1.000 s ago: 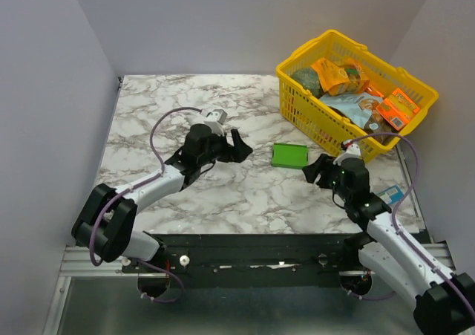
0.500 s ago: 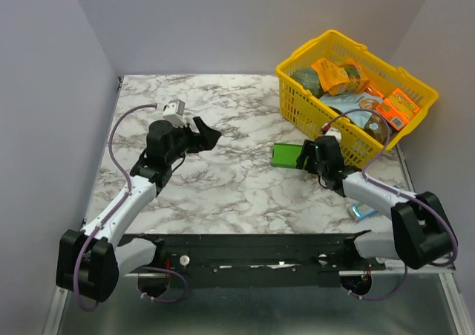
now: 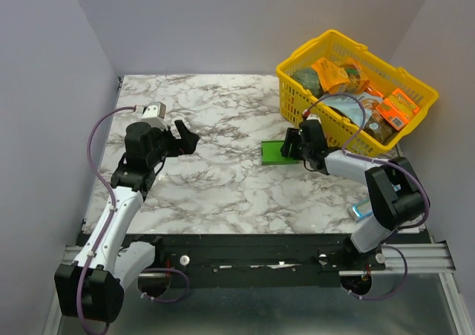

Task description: Fold the paper box

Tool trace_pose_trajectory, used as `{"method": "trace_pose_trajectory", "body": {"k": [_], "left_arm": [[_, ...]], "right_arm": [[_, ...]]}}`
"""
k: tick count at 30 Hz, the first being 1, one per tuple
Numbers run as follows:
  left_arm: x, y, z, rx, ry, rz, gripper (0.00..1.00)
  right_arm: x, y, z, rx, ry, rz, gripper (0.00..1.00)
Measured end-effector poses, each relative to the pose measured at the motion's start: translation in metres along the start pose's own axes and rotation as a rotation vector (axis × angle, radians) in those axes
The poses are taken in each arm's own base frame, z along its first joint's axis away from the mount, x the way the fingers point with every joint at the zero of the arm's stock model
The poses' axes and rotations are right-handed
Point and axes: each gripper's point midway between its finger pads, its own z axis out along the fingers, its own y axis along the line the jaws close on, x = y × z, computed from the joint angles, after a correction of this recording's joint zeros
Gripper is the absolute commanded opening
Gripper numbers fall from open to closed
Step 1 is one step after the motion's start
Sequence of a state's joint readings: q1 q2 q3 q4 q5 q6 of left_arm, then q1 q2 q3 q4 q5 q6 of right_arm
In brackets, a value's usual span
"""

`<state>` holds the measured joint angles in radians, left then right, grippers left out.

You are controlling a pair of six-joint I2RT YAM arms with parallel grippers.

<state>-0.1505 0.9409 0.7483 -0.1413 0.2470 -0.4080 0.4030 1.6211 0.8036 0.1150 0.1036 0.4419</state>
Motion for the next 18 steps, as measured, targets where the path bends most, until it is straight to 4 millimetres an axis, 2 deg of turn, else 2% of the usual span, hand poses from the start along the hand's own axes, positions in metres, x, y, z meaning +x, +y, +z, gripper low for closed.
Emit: {"method": "trace_pose_trajectory", "body": {"k": [2, 8, 11, 12, 14, 16, 18], "left_arm": [[0.000, 0.004, -0.002, -0.011, 0.001, 0.007, 0.99], [0.001, 0.012, -0.003, -0.030, -0.002, 0.010, 0.99], [0.002, 0.017, -0.003, -0.042, -0.005, 0.006, 0.99], [0.003, 0.018, -0.003, -0.044, -0.004, 0.005, 0.99], [0.003, 0.018, -0.004, -0.041, -0.012, 0.009, 0.99], [0.000, 0.016, -0.007, -0.036, -0.027, 0.014, 0.99], [-0.005, 0.013, -0.009, -0.029, -0.050, 0.021, 0.99]], "right_arm": [[0.002, 0.020, 0.003, -0.038, 0.010, -0.023, 0.72], [0.020, 0.108, 0.010, -0.212, 0.062, -0.090, 0.74], [0.023, 0.125, 0.008, -0.247, 0.072, -0.095, 0.80], [0.022, 0.127, 0.006, -0.253, 0.069, -0.092, 0.85], [0.015, 0.129, -0.001, -0.262, 0.057, -0.092, 0.88], [0.002, 0.132, -0.015, -0.281, 0.028, -0.100, 0.89], [-0.024, 0.140, -0.038, -0.319, -0.042, -0.115, 0.96]]}}
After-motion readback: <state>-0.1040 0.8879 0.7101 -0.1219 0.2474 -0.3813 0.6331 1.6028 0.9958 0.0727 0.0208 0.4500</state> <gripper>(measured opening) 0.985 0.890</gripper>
